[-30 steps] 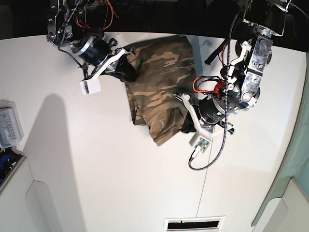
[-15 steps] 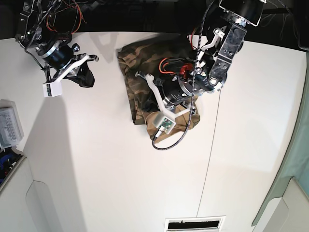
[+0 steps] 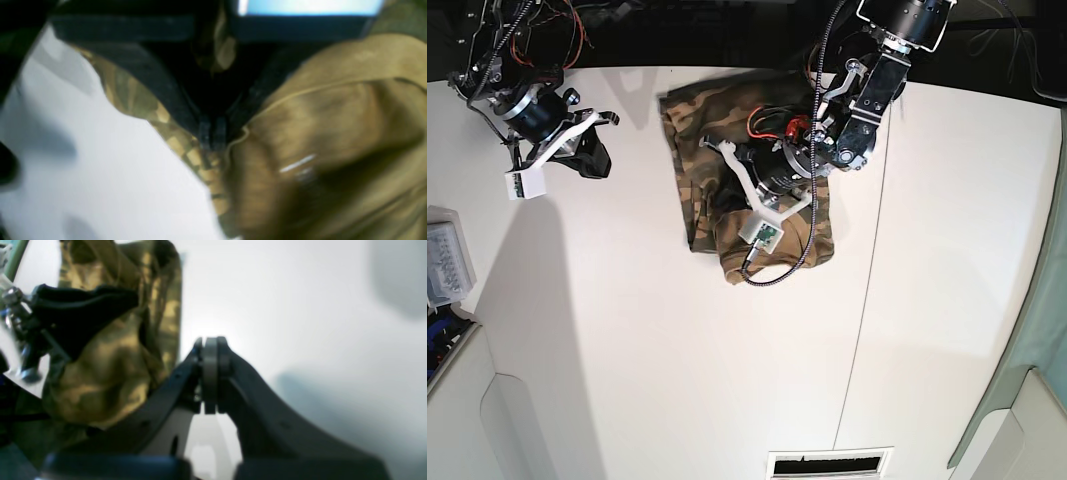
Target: Layout the t-shirt on the table in an organized manner, then fold the t-shirt properly
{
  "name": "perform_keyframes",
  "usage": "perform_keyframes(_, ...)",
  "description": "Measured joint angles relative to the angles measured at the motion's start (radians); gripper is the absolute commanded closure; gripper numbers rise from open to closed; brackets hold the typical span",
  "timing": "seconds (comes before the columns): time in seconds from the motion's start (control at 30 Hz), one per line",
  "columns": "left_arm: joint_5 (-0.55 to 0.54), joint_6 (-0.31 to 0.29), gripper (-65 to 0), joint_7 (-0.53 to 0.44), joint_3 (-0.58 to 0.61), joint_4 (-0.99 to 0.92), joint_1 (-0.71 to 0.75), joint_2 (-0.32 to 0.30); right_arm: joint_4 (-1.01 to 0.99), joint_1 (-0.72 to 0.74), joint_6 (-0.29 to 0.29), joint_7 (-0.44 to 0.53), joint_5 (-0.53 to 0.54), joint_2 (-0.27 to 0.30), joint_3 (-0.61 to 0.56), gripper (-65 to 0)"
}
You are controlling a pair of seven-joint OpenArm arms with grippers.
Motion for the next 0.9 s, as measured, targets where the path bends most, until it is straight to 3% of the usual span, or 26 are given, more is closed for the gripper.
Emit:
perform_keyframes(0.23,-0.006,-0.013,0.0,0.117,0.003,0.282,0.002,-0.011,0.0,0.0,0.0,-0.002,0.014,0.001,0.0,0.0)
perform_keyframes(0.4,-0.006,-0.01,0.0,0.151,0.002,0.406,0.057,-0.117,0.0,-0.003,0.0,-0.066,0.025,0.021,0.0,0.0)
perform_keyframes(0.53,-0.005,0.044,0.0,0.158,-0.037,0.499,0.203,-0.218,0.023,-0.069,0.002,-0.062,0.092,0.098,0.0,0.0)
perform_keyframes(0.7,-0.003,0.047,0.0,0.158,-0.211,0.66,0.457,-0.317,0.095,-0.201,-0.003,-0.068,0.124,0.167,0.003,0.0)
perform_keyframes(0.9,-0.01,0.04,0.0,0.167,-0.361,0.741,0.769,-0.32,0.127,-0.339,0.006,-0.072,0.178,0.201,-0.001,0.0)
